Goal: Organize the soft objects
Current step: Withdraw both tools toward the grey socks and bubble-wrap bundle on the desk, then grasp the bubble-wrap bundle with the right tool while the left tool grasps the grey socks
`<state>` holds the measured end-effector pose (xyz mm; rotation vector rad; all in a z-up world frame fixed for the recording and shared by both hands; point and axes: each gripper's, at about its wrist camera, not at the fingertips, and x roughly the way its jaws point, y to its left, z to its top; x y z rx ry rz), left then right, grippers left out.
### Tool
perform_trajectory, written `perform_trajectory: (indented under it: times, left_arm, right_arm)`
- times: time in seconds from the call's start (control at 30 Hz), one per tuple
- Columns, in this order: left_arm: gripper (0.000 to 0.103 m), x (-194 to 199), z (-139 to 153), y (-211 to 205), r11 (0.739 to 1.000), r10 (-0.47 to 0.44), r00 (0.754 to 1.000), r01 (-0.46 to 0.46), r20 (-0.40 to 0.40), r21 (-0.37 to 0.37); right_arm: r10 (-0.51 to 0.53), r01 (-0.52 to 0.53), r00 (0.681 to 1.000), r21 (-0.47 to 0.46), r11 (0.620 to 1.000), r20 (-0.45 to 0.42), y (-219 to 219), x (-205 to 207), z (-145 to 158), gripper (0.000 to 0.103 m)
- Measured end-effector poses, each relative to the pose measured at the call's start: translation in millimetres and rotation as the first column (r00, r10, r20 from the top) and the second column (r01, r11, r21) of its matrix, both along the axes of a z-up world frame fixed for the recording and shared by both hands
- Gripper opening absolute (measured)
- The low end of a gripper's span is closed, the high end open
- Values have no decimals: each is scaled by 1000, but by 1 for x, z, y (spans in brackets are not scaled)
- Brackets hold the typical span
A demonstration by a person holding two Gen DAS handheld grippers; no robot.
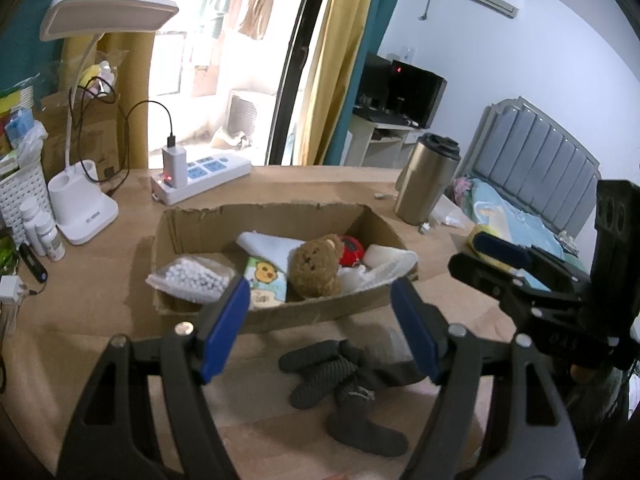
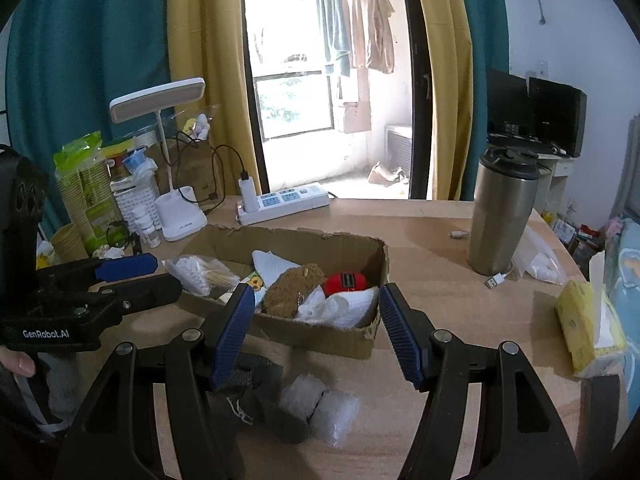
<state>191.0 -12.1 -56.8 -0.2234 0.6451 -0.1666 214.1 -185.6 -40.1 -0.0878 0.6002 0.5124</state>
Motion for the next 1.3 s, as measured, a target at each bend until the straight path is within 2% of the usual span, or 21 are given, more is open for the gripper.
perform_trajectory:
  times: [0.5, 1.0, 1.3]
  left_arm:
    - [74, -14, -14, -10, 1000, 1, 999, 0, -34, 11]
    - [74, -11, -36, -28, 1000, -15, 995, 18, -99, 24]
    - [74, -6, -43, -23, 1000, -10, 993, 13, -121, 22]
  right_arm:
    - [-14, 14, 999, -6, 1000, -43, -11, -21, -19, 68]
    - [-49, 46, 993, -26, 999, -109, -27, -20, -50, 68]
    - [-47, 42, 985, -33, 999, -169, -23, -13, -69, 68]
